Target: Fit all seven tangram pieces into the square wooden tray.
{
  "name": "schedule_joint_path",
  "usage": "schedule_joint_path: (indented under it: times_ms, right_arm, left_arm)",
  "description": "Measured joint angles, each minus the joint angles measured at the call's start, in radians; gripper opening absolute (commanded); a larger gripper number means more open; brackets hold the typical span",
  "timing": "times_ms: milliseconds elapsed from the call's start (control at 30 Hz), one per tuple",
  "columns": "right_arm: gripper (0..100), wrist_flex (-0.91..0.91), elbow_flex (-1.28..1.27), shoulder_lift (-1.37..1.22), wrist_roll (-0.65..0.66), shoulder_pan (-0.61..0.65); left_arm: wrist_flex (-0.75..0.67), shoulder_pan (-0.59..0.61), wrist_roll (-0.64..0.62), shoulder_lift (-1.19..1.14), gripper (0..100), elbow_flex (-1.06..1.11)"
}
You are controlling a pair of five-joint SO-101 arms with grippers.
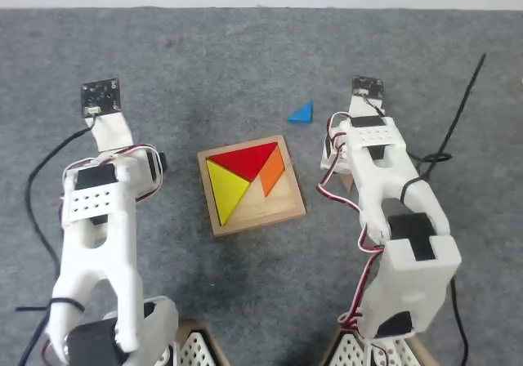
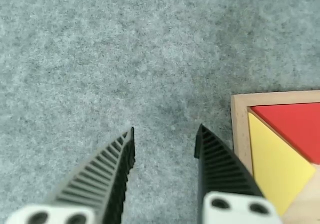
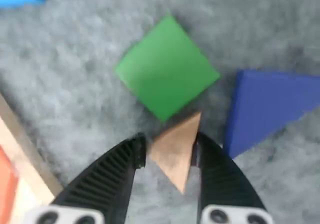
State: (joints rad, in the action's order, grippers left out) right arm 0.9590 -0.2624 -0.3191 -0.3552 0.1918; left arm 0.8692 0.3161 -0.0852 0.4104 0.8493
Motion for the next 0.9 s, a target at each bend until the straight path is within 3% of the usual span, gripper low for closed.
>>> schedule_joint_path:
  times_ms: [133, 500, 700, 900]
  right_arm:
    - [11.5, 0.023, 0.009, 0.000, -0.055, 0.000]
    - [9.1, 0.091, -0.015, 0.123, -0.058, 0.029]
    - [9.1, 0.094, -0.075, 0.250, -0.055, 0.224]
    - [9.1, 0.049, -0.066, 0.238, 0.066, 0.445]
  left_arm:
    - [0.000, 0.000, 0.000, 0.000, 20, 0.000]
    - [0.000, 0.000, 0.000, 0.000, 20, 0.000]
    - [0.000, 0.000, 0.000, 0.000, 20, 0.000]
    - [0.000, 0.000, 0.000, 0.000, 20, 0.000]
